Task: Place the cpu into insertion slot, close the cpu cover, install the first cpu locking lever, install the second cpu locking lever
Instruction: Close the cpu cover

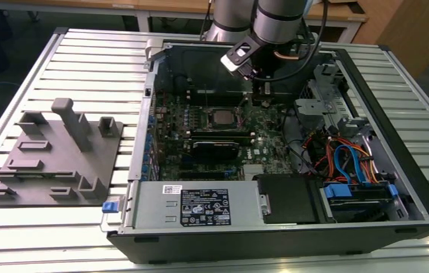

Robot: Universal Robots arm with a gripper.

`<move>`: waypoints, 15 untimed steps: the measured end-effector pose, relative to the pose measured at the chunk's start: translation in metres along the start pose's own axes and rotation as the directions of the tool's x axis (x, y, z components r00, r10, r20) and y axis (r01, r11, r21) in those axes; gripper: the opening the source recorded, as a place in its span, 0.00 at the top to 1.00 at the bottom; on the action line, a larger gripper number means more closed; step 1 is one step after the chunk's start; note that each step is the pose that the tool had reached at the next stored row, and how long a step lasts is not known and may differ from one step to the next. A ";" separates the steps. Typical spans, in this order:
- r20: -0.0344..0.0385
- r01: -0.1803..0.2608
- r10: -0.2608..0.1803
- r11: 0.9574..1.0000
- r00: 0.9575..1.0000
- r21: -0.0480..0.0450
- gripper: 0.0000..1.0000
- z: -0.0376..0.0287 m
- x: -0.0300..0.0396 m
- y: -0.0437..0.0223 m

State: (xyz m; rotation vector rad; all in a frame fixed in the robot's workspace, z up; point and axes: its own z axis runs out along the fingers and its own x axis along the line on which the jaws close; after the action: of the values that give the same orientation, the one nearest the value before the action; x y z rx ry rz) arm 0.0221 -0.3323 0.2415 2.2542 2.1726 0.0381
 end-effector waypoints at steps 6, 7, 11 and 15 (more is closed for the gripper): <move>0.000 0.000 0.000 1.000 1.000 0.000 0.90 0.0000 0.0000 -0.0013; 0.000 0.000 0.000 1.000 1.000 0.000 0.90 0.0000 -0.0001 -0.0016; 0.000 0.000 0.000 1.000 1.000 0.000 0.90 -0.0001 -0.0001 -0.0026; 0.000 0.000 0.000 1.000 1.000 0.000 0.90 -0.0002 -0.0003 -0.0075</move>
State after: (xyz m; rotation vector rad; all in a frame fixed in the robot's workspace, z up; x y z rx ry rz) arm 0.0146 -0.3323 0.2415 2.2540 2.1728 0.0382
